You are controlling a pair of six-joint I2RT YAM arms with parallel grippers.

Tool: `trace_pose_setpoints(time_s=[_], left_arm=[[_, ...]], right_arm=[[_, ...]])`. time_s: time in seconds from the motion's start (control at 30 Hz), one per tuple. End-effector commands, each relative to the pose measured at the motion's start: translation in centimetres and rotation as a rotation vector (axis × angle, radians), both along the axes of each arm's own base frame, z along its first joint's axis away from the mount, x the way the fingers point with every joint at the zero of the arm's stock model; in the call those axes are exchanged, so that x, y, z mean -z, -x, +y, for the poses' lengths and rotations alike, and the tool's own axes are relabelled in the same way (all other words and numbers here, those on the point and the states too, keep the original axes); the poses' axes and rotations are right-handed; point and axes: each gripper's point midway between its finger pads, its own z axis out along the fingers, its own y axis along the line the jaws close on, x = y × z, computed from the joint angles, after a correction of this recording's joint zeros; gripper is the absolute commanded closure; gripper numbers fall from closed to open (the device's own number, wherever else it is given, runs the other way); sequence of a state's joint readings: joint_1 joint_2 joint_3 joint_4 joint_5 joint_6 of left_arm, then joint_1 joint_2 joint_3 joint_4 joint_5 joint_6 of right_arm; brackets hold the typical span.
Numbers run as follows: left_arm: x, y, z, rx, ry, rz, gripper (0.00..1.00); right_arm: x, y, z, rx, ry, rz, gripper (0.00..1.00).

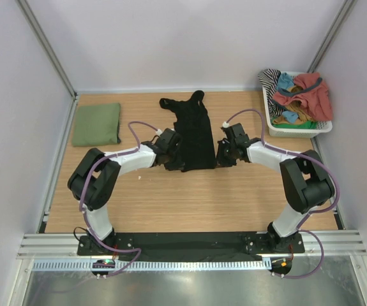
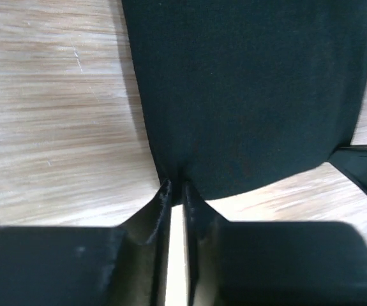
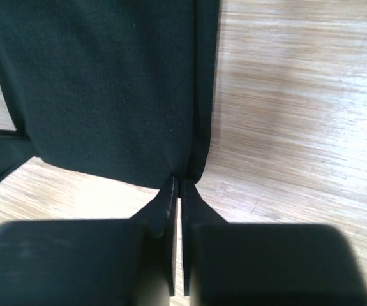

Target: Fold and stack the tank tops

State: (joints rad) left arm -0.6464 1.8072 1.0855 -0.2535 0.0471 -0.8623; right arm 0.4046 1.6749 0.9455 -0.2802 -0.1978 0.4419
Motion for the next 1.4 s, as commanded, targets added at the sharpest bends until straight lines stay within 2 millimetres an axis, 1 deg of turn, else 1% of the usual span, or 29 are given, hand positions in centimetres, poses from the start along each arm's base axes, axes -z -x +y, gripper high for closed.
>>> trace_pose_setpoints(time_s=[0.0,0.03,0.1,0.13,0.2,0.23,0.27,0.3,0.33,0.43,0.47,0.5,0.53,0.57,0.63,0.67,0.73,0.77,0.83,0.93,0.97,1.03,1.07,1.1,1.17,1.2,1.27,1.3,1.37], left_arm=[[-0.3,-0.6,-0.7,0.016,0.020,-0.022,0.90],[-0.4,-0.3,-0.7,0.025,0.024,-0.015,1.00],[-0.1,0.7,-0.1,0.035,0.003,0.001,1.00],[-1.0,1.0,0.3,0.034,0.002,-0.019,1.00],[-0.5,2.3,1.7,0.032,-0.040,-0.011,1.00],[-1.1,2.8,2.1,0.035,-0.035,-0.019,1.00],[-0.4,3.9,2.8,0.047,-0.046,0.005,1.00],[-0.4,4.5,3.0,0.052,-0.042,0.010,1.00],[-0.9,4.9,3.2,0.060,-0.031,0.001,1.00],[0.1,7.4,4.3,0.085,-0.034,0.035,1.00],[-0.4,7.7,4.3,0.090,-0.020,0.020,1.00],[0.1,8.8,4.5,0.106,-0.021,0.032,1.00],[0.0,9.3,4.6,0.111,-0.017,0.029,1.00],[-0.5,9.6,4.5,0.116,-0.006,0.017,1.00],[-0.1,10.6,4.7,0.128,-0.010,0.026,1.00],[-0.2,10.7,4.7,0.130,-0.006,0.023,1.00],[-0.2,11.1,4.8,0.137,0.001,0.026,1.00],[-0.1,11.4,4.9,0.141,0.000,0.030,1.00],[-0.2,11.7,5.0,0.145,0.003,0.024,1.00],[-0.1,12.2,5.3,0.159,0.003,0.027,1.00],[0.0,12.4,5.3,0.165,0.003,0.030,1.00],[0.1,12.7,5.4,0.173,0.006,0.034,1.00],[0.3,13.0,5.5,0.179,0.005,0.039,1.00],[0.1,13.0,5.5,0.181,0.009,0.035,1.00],[0.2,13.3,5.7,0.186,0.011,0.040,1.00],[0.2,13.4,5.7,0.191,0.011,0.040,1.00],[0.0,13.6,5.8,0.193,0.015,0.039,1.00],[0.0,13.7,5.8,0.197,0.016,0.039,1.00],[-0.2,13.9,6.0,0.201,0.020,0.037,1.00]], right_arm=[[-0.6,-0.4,0.9,-0.024,-0.035,-0.023,0.99],[-0.7,-0.1,1.1,-0.034,-0.045,-0.017,0.99],[-0.9,1.0,1.1,-0.044,-0.042,-0.013,0.99],[-0.9,1.4,0.6,-0.032,-0.017,-0.013,0.99],[-1.3,3.1,0.2,-0.037,-0.008,-0.017,0.99],[-1.3,3.9,0.1,-0.031,-0.002,-0.011,0.99],[-1.6,5.2,-0.1,-0.039,0.001,-0.020,0.99],[-1.6,6.0,-0.2,-0.039,0.004,-0.022,0.99],[-0.9,7.3,-0.6,-0.032,0.011,0.002,0.99],[-1.6,9.6,-0.1,-0.055,-0.001,-0.016,0.98],[-1.0,10.5,-0.4,-0.052,0.008,-0.001,0.95],[-1.2,11.1,-0.2,-0.067,0.007,-0.006,0.89],[-1.0,11.6,-0.5,-0.063,0.020,0.005,0.71],[-1.0,11.5,-1.1,-0.043,0.043,-0.005,0.64],[-1.9,11.2,-1.5,-0.028,0.049,-0.038,0.62],[-3.1,10.5,-1.2,-0.029,0.037,-0.071,0.62],[-4.2,10.0,-0.9,-0.042,0.034,-0.093,0.62],[-5.6,9.2,-0.3,-0.048,0.018,-0.123,0.62],[-5.8,8.4,0.0,-0.065,0.038,-0.131,0.61],[-7.8,6.3,1.6,-0.095,0.011,-0.181,0.61],[-7.3,5.9,2.0,-0.104,0.019,-0.168,0.59],[-8.2,4.4,2.9,-0.114,0.011,-0.204,0.51],[-7.5,3.9,3.1,-0.120,0.024,-0.190,0.50],[-7.5,3.3,3.4,-0.136,0.033,-0.203,0.47],[-7.9,2.0,4.0,-0.143,0.046,-0.221,0.47],[-6.8,1.6,4.1,-0.150,0.069,-0.198,0.47],[-7.1,0.4,4.5,-0.160,0.088,-0.215,0.47],[-5.9,0.1,4.6,-0.166,0.112,-0.188,0.48],[-5.7,-0.7,5.1,-0.170,0.121,-0.188,0.48]])
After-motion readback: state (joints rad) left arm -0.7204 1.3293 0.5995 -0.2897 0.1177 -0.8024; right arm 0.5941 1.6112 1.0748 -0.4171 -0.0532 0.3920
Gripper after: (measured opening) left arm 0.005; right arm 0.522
